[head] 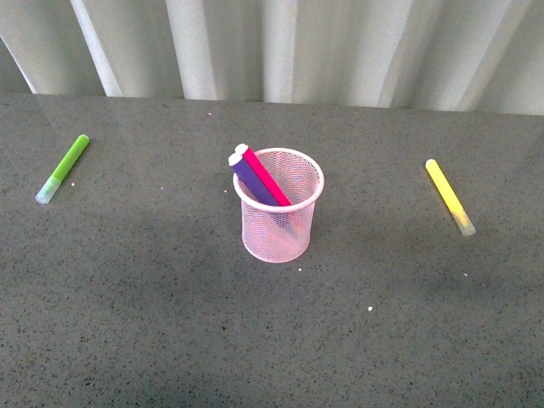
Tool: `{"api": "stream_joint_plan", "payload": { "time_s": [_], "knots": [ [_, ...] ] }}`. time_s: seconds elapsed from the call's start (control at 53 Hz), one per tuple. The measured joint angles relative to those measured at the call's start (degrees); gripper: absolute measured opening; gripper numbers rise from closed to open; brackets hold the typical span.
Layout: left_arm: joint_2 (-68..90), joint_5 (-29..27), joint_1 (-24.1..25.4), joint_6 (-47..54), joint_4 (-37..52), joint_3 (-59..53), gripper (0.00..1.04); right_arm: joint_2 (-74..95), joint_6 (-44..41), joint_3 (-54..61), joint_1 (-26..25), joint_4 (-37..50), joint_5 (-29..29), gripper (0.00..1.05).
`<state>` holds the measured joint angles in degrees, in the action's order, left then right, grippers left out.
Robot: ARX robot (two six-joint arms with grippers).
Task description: Insert purple and pink pens into pink cup
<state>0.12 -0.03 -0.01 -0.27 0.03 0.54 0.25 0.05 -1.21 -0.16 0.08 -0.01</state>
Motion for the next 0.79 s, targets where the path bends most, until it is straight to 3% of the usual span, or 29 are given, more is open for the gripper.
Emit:
{"api": "stream_joint_plan", "payload": {
  "time_s": [0.472, 0.792],
  "knots": [
    [0.0, 0.0, 0.0, 0.0, 0.0, 0.0, 0.98, 0.0, 0.1, 0.0, 0.0, 0.0, 0.0, 0.99],
    [0.0, 0.0, 0.0, 0.0, 0.0, 0.0, 0.98, 0.0, 0.0, 0.0, 0.0, 0.0, 0.0, 0.98]
  ]
}}
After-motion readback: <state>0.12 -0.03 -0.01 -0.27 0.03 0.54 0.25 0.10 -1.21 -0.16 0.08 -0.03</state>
